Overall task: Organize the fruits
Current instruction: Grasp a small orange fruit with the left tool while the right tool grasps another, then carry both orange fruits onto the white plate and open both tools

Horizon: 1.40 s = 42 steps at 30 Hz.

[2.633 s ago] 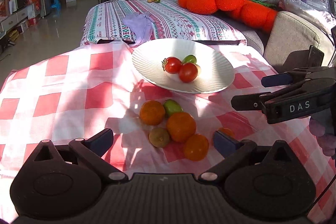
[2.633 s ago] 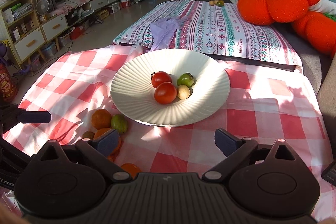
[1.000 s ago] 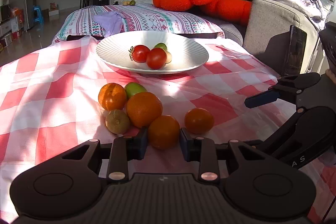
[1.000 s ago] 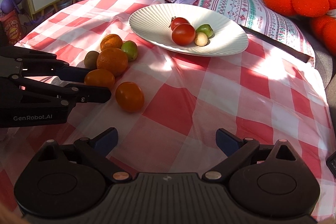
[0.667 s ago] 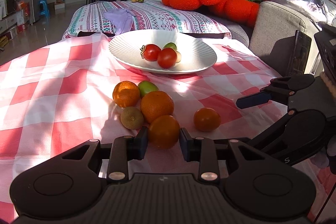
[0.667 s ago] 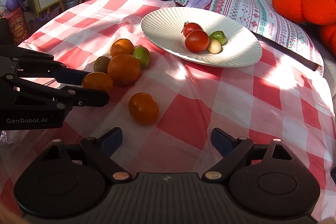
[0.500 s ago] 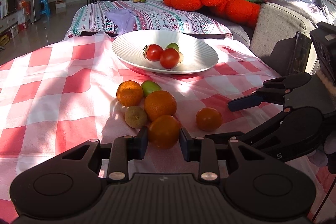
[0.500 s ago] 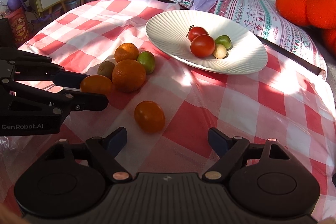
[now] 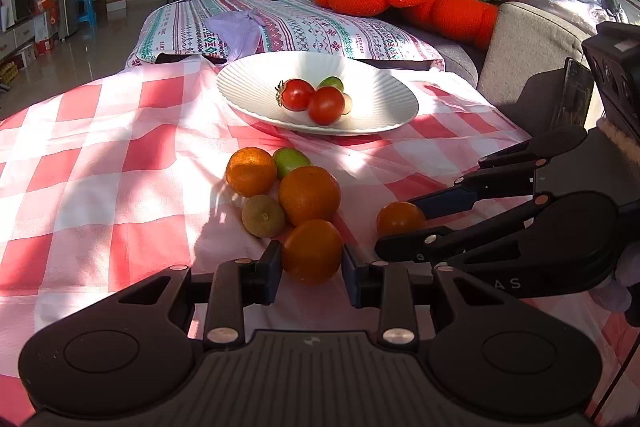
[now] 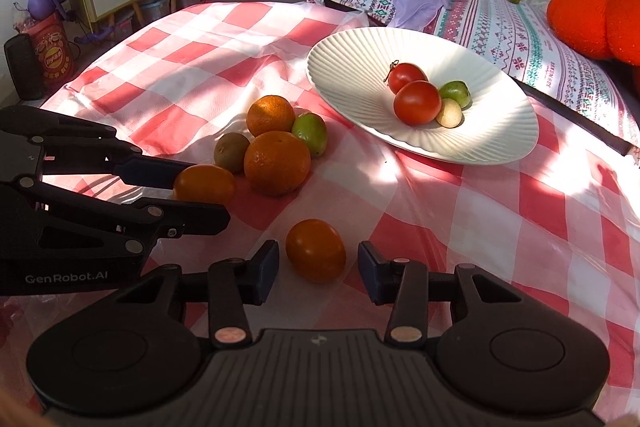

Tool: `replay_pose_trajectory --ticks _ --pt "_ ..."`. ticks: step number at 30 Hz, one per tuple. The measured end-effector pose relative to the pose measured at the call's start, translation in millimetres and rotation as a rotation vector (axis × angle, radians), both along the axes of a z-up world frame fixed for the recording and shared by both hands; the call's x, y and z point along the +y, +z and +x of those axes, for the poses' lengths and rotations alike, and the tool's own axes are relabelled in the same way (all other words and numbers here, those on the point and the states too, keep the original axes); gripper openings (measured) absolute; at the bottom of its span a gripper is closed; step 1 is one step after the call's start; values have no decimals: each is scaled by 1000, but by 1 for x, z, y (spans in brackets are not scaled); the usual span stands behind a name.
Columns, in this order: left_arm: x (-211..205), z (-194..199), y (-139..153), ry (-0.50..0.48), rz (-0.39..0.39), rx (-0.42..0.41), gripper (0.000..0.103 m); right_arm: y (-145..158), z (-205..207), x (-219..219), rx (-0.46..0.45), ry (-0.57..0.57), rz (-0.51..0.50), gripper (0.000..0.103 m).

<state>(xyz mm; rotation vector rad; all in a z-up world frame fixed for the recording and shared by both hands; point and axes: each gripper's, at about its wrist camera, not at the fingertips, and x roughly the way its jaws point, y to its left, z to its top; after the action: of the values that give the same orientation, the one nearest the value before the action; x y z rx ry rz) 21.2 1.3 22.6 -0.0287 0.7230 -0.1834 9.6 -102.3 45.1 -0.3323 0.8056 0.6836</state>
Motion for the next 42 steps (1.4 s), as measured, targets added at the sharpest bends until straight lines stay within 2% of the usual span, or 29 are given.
replay_pose_trajectory --ticks 3,15,23,29,34,42 --pt "0 1 0 2 1 4 39 0 -1 0 -4 5 -6 29" --pt "0 3 5 1 -12 10 39 7 0 1 7 -14 -15 28" --pt "0 10 20 17 -47 3 39 28 5 -6 -20 -43 30 27" --pt "-5 16 34 24 -59 -15 39 44 26 -22 -41 -126 87 28" --pt "-13 27 46 6 -37 -43 39 51 48 -33 -36 -199 144 28" --pt "-20 71 49 24 -7 -58 39 45 79 -41 -23 -253 188 28"
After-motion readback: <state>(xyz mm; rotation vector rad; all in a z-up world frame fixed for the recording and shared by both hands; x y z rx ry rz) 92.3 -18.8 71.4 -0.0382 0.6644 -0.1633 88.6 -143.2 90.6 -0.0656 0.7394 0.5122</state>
